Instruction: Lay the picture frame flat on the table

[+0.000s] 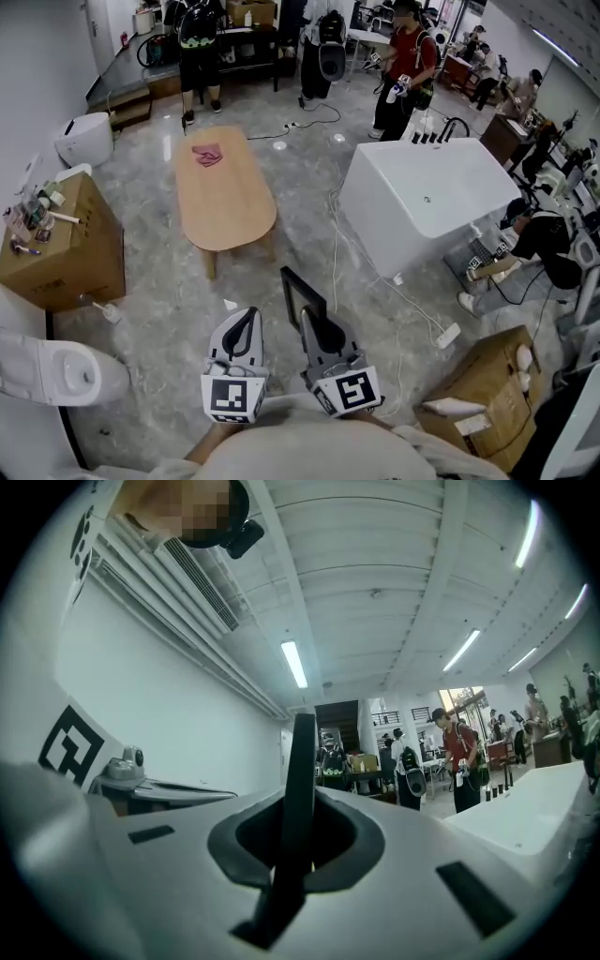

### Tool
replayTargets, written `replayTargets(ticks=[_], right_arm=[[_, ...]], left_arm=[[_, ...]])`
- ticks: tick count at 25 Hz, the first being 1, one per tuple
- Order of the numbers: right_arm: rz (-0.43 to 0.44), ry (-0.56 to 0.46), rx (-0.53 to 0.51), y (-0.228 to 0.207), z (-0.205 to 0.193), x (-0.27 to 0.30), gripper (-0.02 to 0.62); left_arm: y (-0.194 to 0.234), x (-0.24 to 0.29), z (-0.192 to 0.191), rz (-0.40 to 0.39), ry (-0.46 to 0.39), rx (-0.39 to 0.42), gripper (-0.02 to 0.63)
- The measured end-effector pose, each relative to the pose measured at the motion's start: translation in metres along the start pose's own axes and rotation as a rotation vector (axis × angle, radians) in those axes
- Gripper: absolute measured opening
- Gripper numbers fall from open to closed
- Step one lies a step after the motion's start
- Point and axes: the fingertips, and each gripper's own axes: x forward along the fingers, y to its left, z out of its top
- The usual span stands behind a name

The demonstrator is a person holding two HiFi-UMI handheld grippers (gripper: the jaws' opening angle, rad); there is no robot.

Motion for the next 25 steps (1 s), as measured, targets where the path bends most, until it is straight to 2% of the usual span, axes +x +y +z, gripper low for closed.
replayTargets(ticks=[10, 19, 25], right_arm=[[0.062, 0.045, -0.013, 0.016, -0.009, 0.042, 0.026], [0.118, 0.052, -0.007, 0.013, -0.013, 0.097, 0.026], [0.178, 0.057, -0.053, 0.005, -0.016, 0.143, 0.026]], left_arm=[[0.053, -0.001, -0.013, 0.098, 0.022, -0.069, 0.008], [0.092, 0.028, -0.012, 0.143, 0.019, -0.087, 0.008], [0.110, 0.063, -0.009, 0.144, 0.002, -0.099, 0.008]])
